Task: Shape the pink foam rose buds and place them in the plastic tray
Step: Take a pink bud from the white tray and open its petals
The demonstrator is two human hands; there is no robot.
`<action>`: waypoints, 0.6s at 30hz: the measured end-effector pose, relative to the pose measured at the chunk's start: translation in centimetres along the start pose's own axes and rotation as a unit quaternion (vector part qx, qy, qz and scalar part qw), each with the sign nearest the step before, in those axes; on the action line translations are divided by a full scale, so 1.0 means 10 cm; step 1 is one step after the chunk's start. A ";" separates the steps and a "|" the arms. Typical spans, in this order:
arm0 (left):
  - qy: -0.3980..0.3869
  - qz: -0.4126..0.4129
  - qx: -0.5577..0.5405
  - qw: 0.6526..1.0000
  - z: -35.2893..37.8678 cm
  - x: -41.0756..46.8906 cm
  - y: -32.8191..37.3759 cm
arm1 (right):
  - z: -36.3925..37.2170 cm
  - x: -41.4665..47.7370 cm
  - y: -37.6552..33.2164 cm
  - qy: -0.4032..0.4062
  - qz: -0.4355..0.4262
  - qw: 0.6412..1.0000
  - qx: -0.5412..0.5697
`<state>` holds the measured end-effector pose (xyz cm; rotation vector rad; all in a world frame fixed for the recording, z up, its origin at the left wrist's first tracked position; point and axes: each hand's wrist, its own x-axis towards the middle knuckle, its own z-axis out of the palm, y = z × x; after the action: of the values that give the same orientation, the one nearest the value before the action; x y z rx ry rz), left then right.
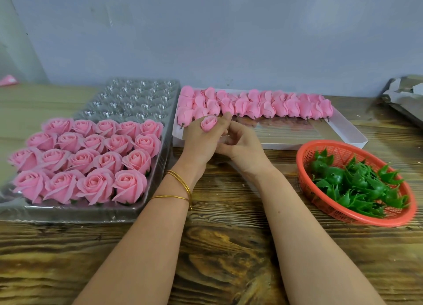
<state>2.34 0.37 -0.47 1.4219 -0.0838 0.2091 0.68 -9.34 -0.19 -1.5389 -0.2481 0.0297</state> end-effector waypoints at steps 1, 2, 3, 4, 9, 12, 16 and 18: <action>-0.006 0.003 0.007 1.000 -0.01 0.00 0.01 | -0.01 -0.01 -0.01 -0.012 0.003 1.000 0.004; -0.012 0.009 0.010 1.000 -0.02 0.00 0.01 | -0.03 -0.02 -0.01 -0.024 0.004 1.000 0.008; -0.015 0.013 0.007 1.000 -0.02 -0.01 0.00 | -0.04 -0.04 -0.01 -0.033 0.005 0.999 0.009; -0.015 0.015 0.002 1.000 -0.03 -0.01 0.00 | -0.05 -0.04 -0.02 -0.040 0.005 0.999 0.010; -0.007 0.027 0.016 0.999 -0.02 -0.01 0.00 | -0.05 -0.05 -0.03 -0.050 0.014 0.998 0.019; 0.006 0.021 0.026 0.999 -0.01 0.00 0.02 | -0.03 -0.04 -0.03 -0.035 0.013 0.999 0.015; 0.007 0.010 0.016 1.000 0.02 -0.01 0.03 | -0.02 -0.01 -0.01 -0.007 -0.003 1.000 -0.011; -0.003 0.008 0.009 1.000 0.02 -0.03 0.04 | -0.02 0.00 0.00 0.005 -0.012 1.000 -0.026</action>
<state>2.00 0.21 -0.06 1.4395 -0.0991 0.2183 0.71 -9.48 -0.19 -1.5875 -0.2605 -0.0031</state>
